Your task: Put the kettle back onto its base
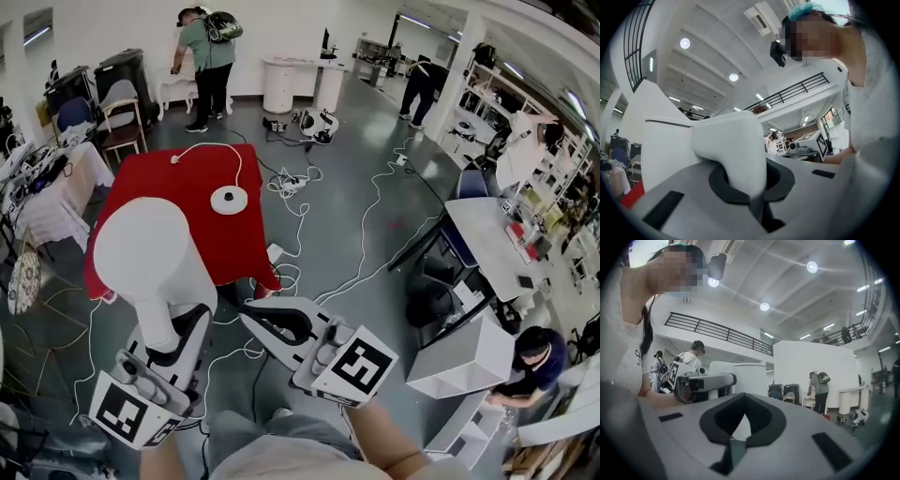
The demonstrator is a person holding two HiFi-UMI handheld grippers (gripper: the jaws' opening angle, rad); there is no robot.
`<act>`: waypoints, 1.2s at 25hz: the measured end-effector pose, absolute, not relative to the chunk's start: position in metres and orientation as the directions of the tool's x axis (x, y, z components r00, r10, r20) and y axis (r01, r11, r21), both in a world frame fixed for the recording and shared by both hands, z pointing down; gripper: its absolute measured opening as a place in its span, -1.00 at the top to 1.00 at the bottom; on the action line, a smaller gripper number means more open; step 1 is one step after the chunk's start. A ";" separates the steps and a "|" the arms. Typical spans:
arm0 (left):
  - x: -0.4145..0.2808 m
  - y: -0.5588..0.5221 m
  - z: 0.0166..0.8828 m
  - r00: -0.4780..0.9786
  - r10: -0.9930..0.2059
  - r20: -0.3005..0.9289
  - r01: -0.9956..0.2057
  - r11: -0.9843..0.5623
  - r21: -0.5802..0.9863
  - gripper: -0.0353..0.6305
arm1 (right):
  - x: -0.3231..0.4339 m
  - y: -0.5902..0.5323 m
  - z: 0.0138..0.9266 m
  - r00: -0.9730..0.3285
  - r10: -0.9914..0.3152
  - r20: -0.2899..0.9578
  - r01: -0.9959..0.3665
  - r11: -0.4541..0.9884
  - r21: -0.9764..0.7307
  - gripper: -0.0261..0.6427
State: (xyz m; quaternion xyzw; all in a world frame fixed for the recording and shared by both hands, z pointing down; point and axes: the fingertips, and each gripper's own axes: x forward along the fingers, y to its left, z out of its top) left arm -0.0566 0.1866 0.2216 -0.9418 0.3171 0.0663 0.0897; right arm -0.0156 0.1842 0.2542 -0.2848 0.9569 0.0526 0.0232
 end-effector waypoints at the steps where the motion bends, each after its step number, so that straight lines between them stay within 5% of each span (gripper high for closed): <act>1: -0.051 0.183 0.221 0.790 -0.585 -0.184 -0.609 -0.783 -0.125 0.87 | -0.009 0.180 0.254 -0.835 -0.545 -0.080 -0.550 0.831 0.081 0.90; 30: -0.079 -0.054 0.238 0.914 -0.380 -0.143 -0.399 -0.904 -0.155 0.86 | -0.045 -0.062 0.254 -0.697 -0.707 -0.122 -0.716 0.696 0.051 0.90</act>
